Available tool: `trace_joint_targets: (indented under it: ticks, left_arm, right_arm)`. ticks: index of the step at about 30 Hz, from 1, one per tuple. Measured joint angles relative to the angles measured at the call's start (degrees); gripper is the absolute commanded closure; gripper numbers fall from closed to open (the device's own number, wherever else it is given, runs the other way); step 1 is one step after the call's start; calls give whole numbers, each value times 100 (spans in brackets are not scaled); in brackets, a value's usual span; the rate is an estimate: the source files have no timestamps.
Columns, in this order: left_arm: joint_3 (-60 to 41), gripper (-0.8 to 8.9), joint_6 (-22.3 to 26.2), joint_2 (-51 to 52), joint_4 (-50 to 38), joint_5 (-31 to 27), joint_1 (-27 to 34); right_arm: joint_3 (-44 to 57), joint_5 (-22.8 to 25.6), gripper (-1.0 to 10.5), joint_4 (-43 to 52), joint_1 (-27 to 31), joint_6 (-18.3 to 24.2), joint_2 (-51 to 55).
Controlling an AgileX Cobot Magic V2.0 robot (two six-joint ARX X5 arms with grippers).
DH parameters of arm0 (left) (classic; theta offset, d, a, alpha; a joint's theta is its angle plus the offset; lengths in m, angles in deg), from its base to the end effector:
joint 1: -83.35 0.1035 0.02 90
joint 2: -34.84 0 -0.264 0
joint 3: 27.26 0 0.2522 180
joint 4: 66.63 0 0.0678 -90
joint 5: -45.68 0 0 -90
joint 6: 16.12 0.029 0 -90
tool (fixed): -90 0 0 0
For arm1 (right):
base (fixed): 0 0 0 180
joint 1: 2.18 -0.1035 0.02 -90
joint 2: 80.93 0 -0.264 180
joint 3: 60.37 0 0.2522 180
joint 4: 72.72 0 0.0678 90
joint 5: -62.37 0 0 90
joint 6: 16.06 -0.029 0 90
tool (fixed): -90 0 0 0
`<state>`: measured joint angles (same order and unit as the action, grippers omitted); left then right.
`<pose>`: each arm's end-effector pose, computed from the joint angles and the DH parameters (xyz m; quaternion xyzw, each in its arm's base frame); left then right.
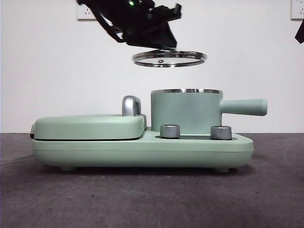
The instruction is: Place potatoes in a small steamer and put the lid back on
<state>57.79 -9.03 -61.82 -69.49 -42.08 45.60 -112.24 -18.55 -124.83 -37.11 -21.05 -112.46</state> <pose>0.3103 -0.2417 0.3002 0.0812 0.0514 -0.3448 0.9338 0.0956 0.0612 0.2784 -0.0616 0.2629 0.2039 0.9410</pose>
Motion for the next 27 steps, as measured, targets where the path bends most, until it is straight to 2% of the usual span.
trace_joint_targets:
  ticks: [5, 14, 27]
  left_arm:
    - [444, 804, 83, -540, -35, 114, -44]
    - [483, 804, 85, -1034, -133, 114, -63]
    - [505, 804, 85, -1174, -372, 365, -74]
  right_arm:
    - [0, 0, 661, 0, 0, 0, 0]
    - [0, 0, 661, -2, 0, 0, 0]
    - [0, 15, 661, -55, -2, 0, 0]
